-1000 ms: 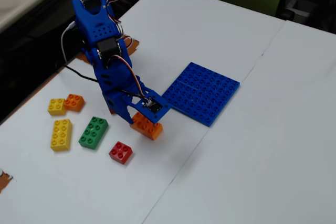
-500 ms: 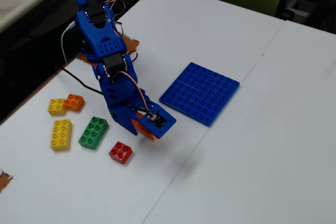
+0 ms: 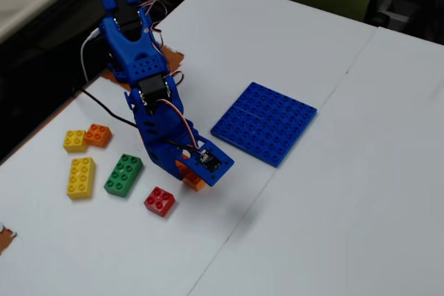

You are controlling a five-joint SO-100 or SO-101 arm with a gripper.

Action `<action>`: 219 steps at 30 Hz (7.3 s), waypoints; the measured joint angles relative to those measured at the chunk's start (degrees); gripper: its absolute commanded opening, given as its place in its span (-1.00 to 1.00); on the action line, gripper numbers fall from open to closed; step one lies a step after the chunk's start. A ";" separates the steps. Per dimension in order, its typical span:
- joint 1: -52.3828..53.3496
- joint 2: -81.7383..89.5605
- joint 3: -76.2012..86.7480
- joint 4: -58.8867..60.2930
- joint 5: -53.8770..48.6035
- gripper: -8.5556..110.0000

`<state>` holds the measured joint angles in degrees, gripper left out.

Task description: Pick up the 2x4 orange block and go up the 8x8 blue block.

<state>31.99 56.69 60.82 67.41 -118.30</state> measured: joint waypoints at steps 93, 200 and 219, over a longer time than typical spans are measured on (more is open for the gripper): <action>-27.25 4.13 -28.04 27.51 22.68 -0.85; -27.07 4.13 -28.56 30.23 22.50 -0.85; -27.42 4.13 -28.56 30.23 23.20 -0.85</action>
<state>4.57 60.82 32.26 97.65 -95.10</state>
